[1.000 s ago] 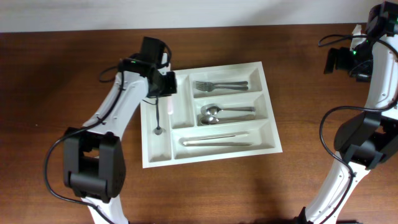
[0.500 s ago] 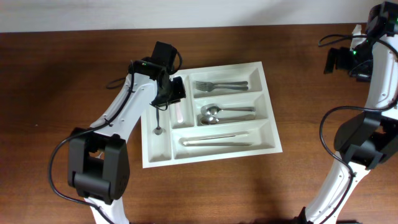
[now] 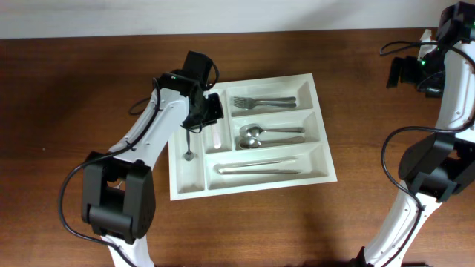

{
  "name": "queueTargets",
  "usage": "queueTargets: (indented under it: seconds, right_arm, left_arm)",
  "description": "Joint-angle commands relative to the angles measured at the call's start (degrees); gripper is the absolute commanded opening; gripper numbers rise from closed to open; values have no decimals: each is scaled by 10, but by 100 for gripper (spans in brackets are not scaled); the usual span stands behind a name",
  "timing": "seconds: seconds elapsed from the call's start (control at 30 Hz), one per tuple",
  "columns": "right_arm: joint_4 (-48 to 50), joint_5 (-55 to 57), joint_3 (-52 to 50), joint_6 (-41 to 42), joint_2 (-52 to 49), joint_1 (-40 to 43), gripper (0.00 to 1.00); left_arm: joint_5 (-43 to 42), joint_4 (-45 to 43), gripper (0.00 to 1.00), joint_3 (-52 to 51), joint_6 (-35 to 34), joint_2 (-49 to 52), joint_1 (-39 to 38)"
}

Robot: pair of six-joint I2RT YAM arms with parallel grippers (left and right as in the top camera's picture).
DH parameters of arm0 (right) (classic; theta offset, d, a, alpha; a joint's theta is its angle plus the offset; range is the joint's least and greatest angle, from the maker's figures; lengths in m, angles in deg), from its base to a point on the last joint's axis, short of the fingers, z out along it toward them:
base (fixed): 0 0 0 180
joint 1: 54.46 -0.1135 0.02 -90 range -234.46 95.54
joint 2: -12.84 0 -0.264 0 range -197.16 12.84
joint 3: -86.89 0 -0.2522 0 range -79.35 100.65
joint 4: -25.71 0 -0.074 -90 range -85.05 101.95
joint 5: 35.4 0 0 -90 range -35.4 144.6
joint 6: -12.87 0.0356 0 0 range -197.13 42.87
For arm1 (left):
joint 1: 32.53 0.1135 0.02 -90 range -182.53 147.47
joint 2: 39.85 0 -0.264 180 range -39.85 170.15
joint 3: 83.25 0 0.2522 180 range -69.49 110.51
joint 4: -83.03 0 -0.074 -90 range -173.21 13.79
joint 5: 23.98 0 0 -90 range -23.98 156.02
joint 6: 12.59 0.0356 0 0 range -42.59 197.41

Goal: Pack container
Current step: 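Lower the knife into the compartment and open the left gripper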

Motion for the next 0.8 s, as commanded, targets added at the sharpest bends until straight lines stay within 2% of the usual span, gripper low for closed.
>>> queueTargets:
  seconds: [0.0, 0.23, 0.27, 0.33, 0.43, 0.47, 0.53, 0.6, 0.77]
  right_arm:
    - [-2, -3, 1, 5, 1, -2, 99]
    - [-2, -3, 1, 5, 1, -2, 99]
    - [-2, -3, 1, 5, 1, -2, 99]
    - [-2, -3, 1, 5, 1, -2, 99]
    - [-2, -3, 1, 5, 1, -2, 99]
    - [-2, -3, 1, 5, 1, -2, 99]
    - [-2, -3, 1, 5, 1, -2, 99]
    - [-2, -3, 1, 5, 1, -2, 99]
    - [-2, -3, 1, 5, 1, -2, 99]
  left_arm:
    - [-8, -10, 2, -23, -7, -9, -6]
    - [-8, -45, 2, -55, -7, -9, -6]
    - [-8, -47, 6, -55, -7, -9, -6]
    - [-8, -49, 20, -55, -7, -9, -6]
    - [-8, -50, 46, -55, -7, -9, -6]
    - [-8, -50, 59, -55, -7, -9, -6]
    - [-8, -52, 70, -55, -7, -9, -6]
    - [-8, -56, 75, -55, -7, -9, -6]
    - [-8, -67, 75, -55, -7, -9, -5]
